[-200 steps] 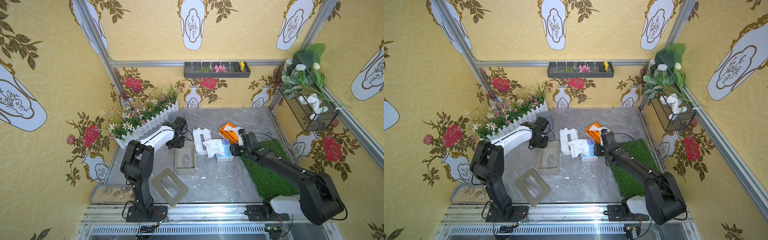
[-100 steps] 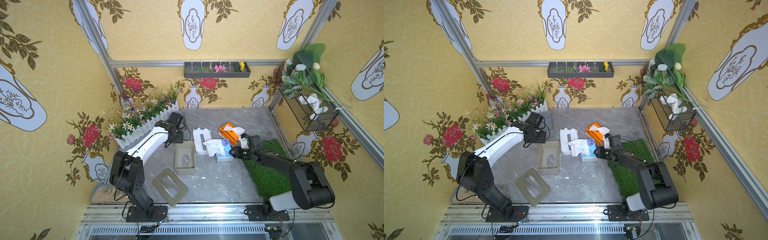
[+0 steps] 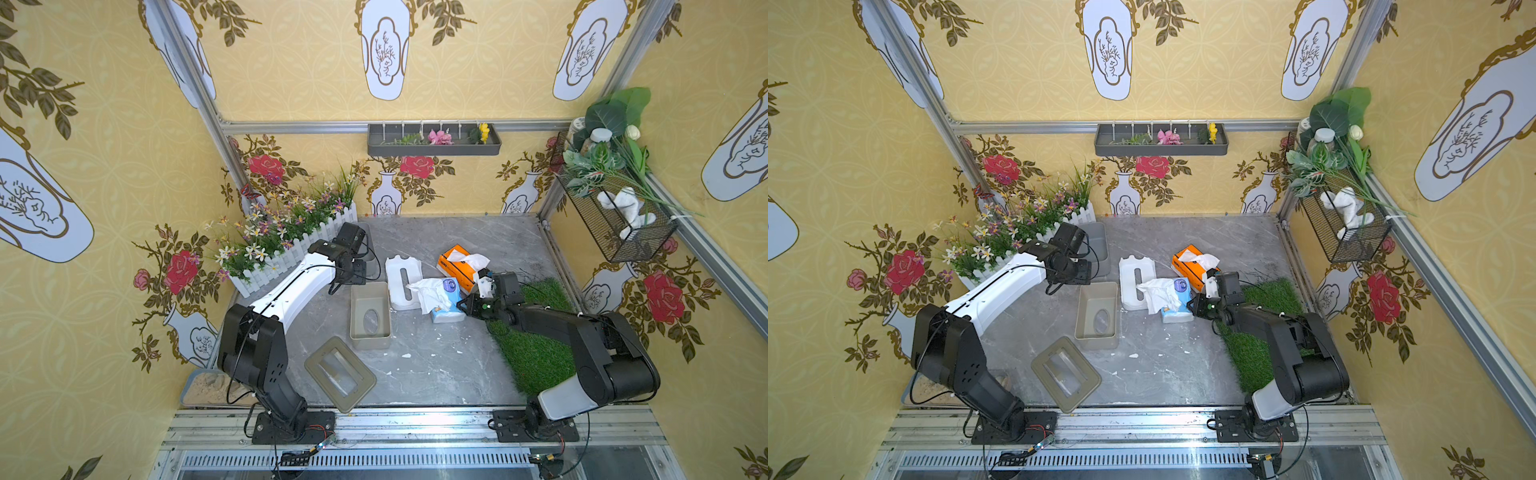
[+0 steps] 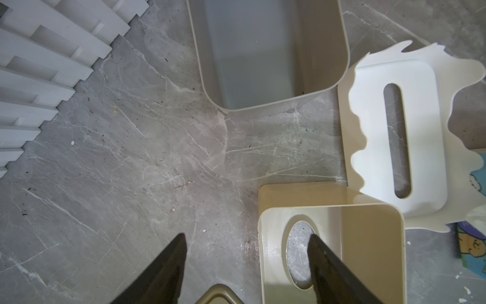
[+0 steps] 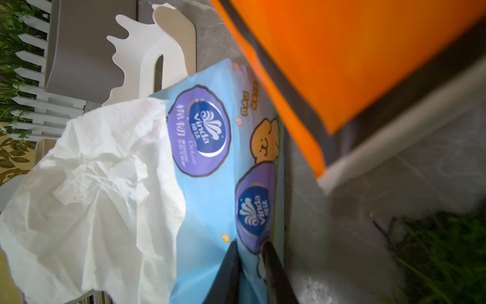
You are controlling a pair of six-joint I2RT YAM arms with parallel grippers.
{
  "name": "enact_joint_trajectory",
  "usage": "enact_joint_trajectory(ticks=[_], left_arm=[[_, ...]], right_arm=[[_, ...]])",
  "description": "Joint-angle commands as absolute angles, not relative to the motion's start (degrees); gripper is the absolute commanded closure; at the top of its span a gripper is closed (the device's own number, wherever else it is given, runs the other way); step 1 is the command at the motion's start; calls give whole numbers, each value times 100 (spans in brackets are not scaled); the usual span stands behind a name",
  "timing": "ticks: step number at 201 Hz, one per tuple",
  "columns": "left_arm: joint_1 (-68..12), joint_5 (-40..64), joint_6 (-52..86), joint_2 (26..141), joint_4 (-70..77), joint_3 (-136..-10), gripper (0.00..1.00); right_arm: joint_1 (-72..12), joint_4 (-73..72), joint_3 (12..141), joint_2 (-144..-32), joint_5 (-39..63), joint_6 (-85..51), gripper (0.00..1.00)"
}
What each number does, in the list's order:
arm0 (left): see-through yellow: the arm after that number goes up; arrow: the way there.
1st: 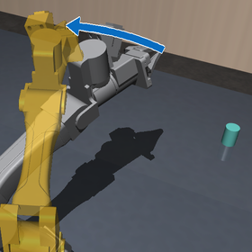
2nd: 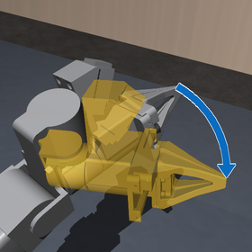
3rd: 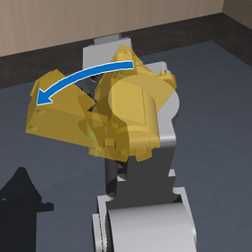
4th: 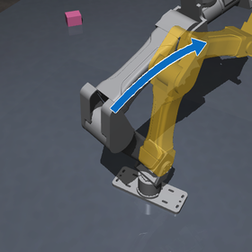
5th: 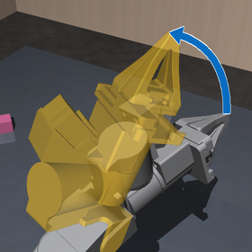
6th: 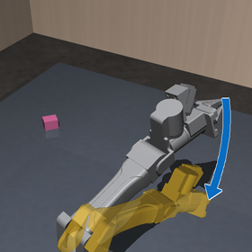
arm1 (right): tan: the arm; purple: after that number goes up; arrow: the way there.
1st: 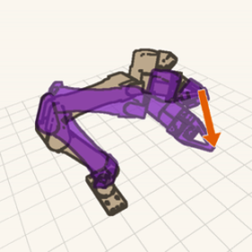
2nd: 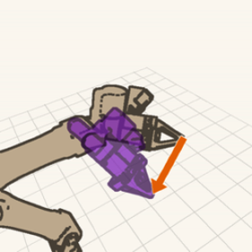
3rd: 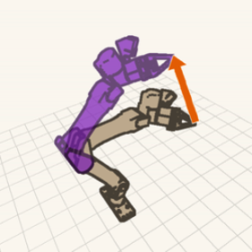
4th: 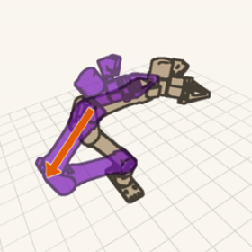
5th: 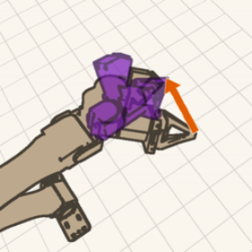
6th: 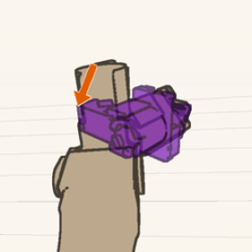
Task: Put the tissue paper into the tissue box
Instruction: Pick up the paper towel from the center of the board.
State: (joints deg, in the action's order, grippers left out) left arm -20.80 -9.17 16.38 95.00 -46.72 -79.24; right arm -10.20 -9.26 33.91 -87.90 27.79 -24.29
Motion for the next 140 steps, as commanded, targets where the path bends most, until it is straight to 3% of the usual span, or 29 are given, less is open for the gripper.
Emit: enact_joint_trajectory(ticks=[1, 80, 140], left_arm=[[-2081, -856, 1667, 9545, -4675, -7963, 28], [-2110, -495, 1903, 9199, -4708, -8380, 30], [-2102, 309, 2331, 8723, -4214, -8528, 32]], right_arm=[[-1028, -920, 3365, -8761, 2820, -2537, 96], [-1532, 285, 4214, -7487, 2359, -2250, 100], [-1683, -659, 4736, -7788, 3562, -2998, 100]])
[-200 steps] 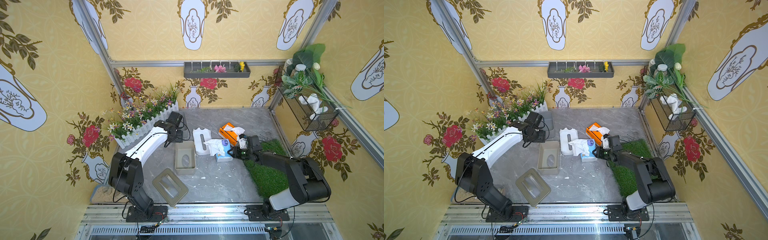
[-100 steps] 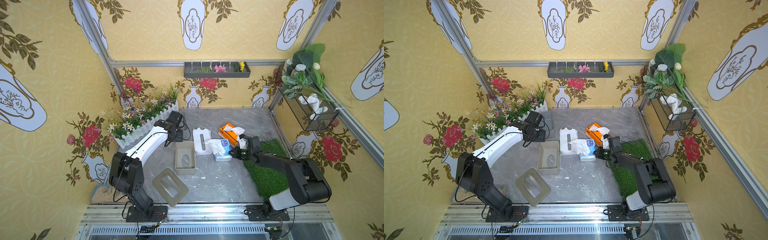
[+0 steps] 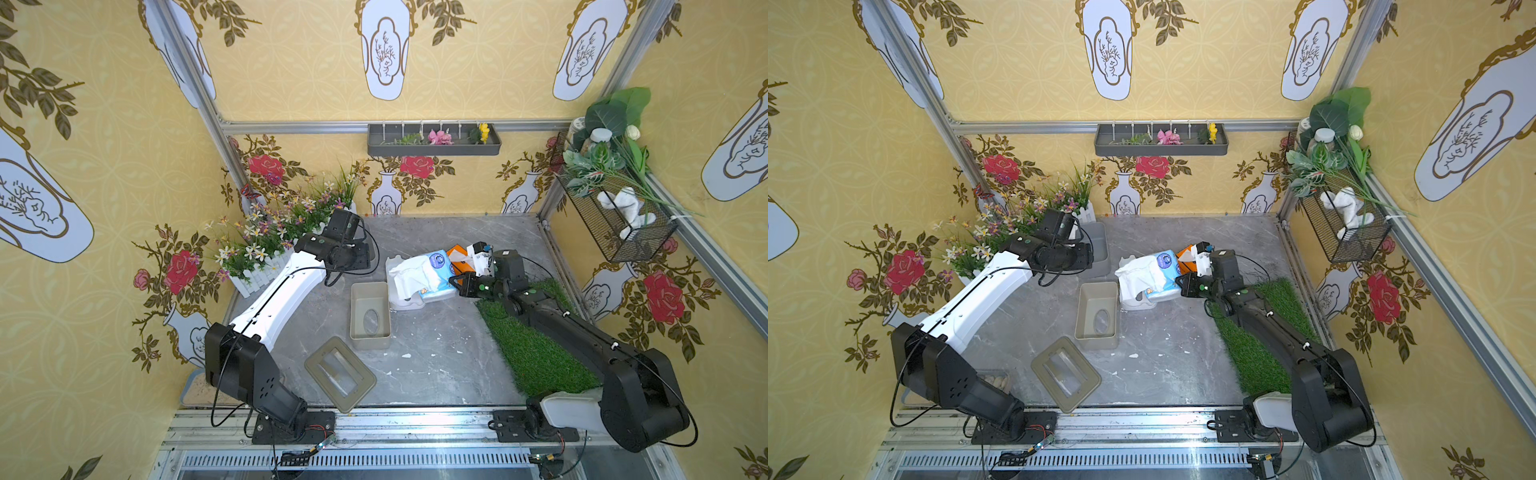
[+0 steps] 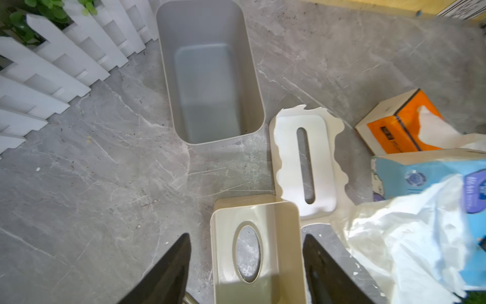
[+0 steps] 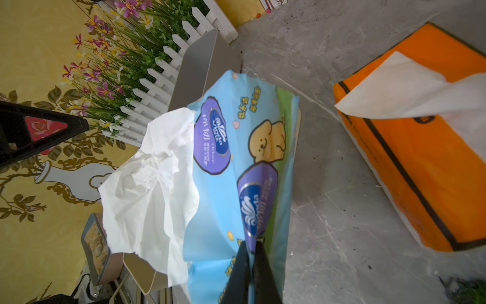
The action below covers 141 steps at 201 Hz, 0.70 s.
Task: Put the tissue paper into the tissue box
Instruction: Pick up the paper towel from the center of the board.
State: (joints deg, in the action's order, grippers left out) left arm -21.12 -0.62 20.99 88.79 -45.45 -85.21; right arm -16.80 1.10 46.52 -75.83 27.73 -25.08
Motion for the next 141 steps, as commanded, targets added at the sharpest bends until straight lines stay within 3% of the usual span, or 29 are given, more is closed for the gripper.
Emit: enact_joint_trajectory(ticks=[1, 47, 76, 99, 141], left_arm=[[-2101, 317, 2335, 8712, -4207, -8522, 32], [-1632, 1068, 3035, 7750, -2889, -7350, 35], [-991, 1935, 3712, 7239, -1937, -6377, 38], [-932, 2688, 4040, 7227, -1406, -6023, 39], [-934, 3547, 5119, 7330, 562, -5155, 40]], right_arm=[[-1685, -703, 4741, -7805, 3578, -3024, 100], [-1687, -3623, 4528, -8704, 4783, -4888, 100], [-1686, -6442, 4424, -9627, 5236, -6624, 100], [-1809, -8486, 4688, -10522, 5375, -8044, 100], [-2295, -8541, 5232, -10893, 5526, -8232, 100]])
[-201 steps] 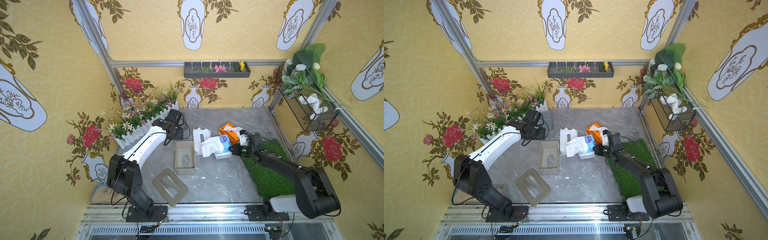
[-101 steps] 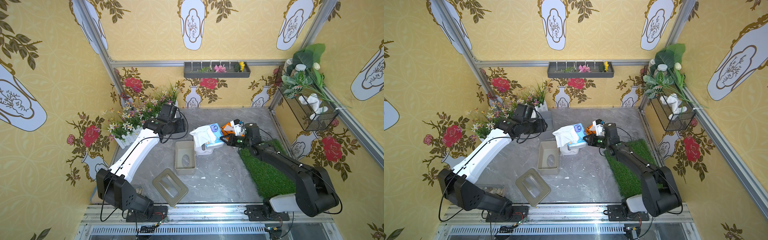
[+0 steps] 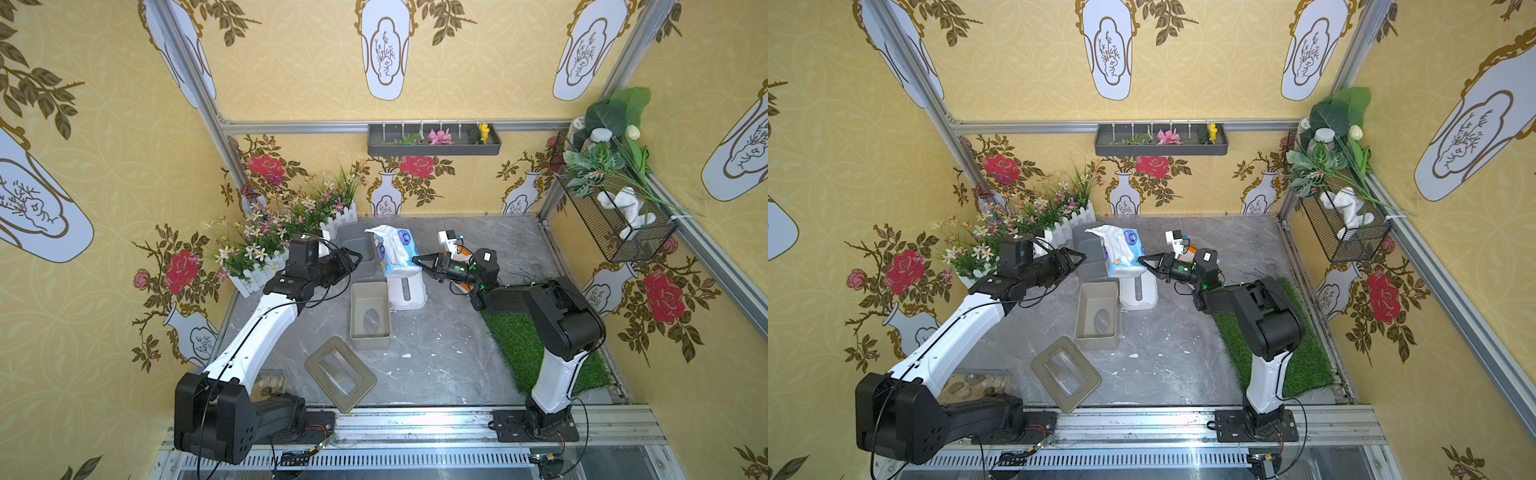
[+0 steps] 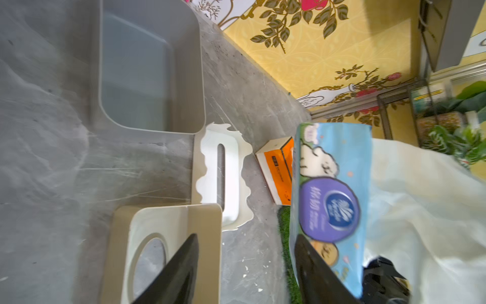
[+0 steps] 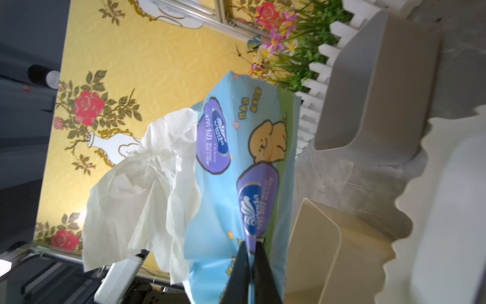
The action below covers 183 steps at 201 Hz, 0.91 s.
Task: Put the tissue paper into the tissue box
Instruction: Pick up the paper towel from the center of the board.
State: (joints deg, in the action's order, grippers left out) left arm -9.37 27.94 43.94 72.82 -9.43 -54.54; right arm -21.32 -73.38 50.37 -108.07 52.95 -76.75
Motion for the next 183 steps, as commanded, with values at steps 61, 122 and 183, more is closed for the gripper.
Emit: enact_joint_trajectory(ticks=[61, 122, 183], left_arm=[[-932, 3810, 6076, 7304, 2560, -4403, 37], [-932, 3674, 6249, 6928, 2958, -3833, 35], [-956, 3826, 6610, 7352, 3965, -3873, 37]], right_arm=[[-2497, -8545, 5204, -11048, 5307, -8306, 100], [-2330, -8541, 5153, -11011, 5066, -8439, 100], [-2616, -8542, 5450, -11279, 5093, -8593, 100]])
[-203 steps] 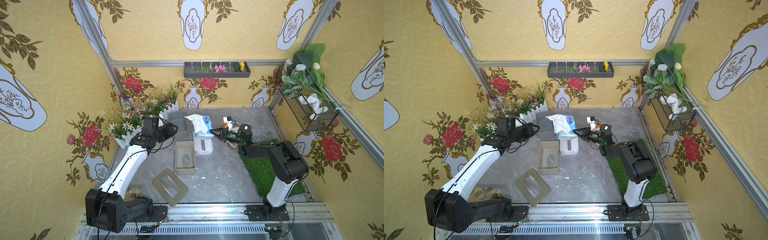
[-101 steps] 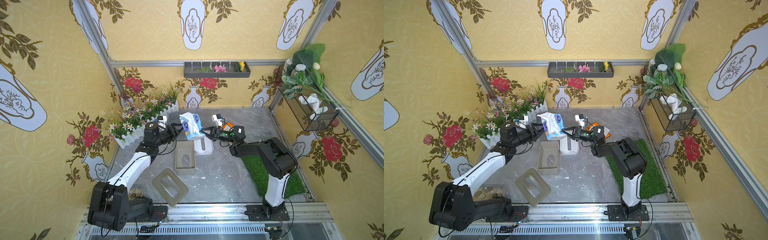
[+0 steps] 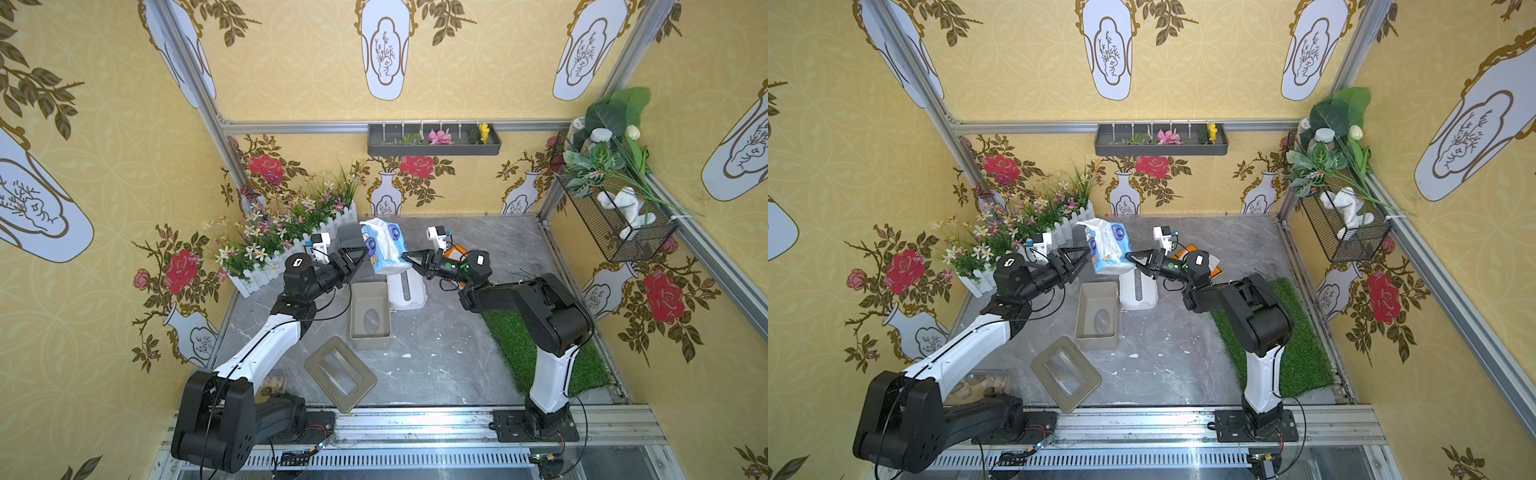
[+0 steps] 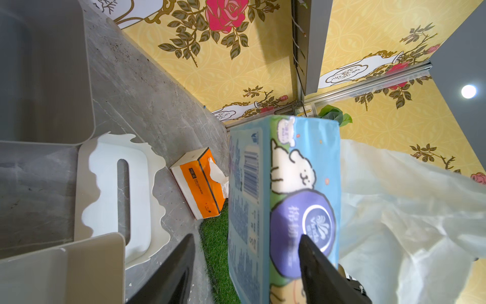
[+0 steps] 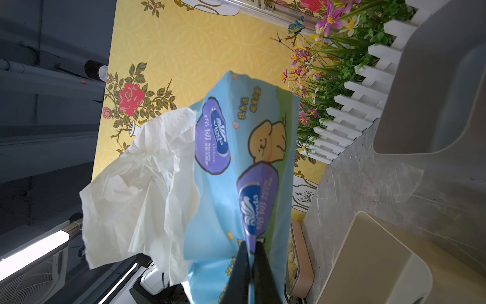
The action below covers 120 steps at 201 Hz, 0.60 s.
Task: Put the tissue paper into the tissue box
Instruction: Pick up the paper towel from the center of the board.
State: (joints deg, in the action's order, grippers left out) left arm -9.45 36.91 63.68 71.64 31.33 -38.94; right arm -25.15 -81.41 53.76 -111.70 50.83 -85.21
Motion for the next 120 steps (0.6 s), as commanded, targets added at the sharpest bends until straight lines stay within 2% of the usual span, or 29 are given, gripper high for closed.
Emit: enact_joint_trajectory(ticks=[1, 56, 120], left_arm=[[-953, 3816, 6623, 7359, 4000, -3866, 37], [-959, 3816, 6815, 7453, 4504, -3815, 40], [-958, 3751, 6842, 7354, 4665, -3665, 60]], right_arm=[[-2618, -8538, 5445, -11282, 5086, -8595, 100], [-2841, -8534, 5611, -11549, 4988, -8683, 100], [-2968, -8532, 5770, -11768, 4873, -8788, 100]])
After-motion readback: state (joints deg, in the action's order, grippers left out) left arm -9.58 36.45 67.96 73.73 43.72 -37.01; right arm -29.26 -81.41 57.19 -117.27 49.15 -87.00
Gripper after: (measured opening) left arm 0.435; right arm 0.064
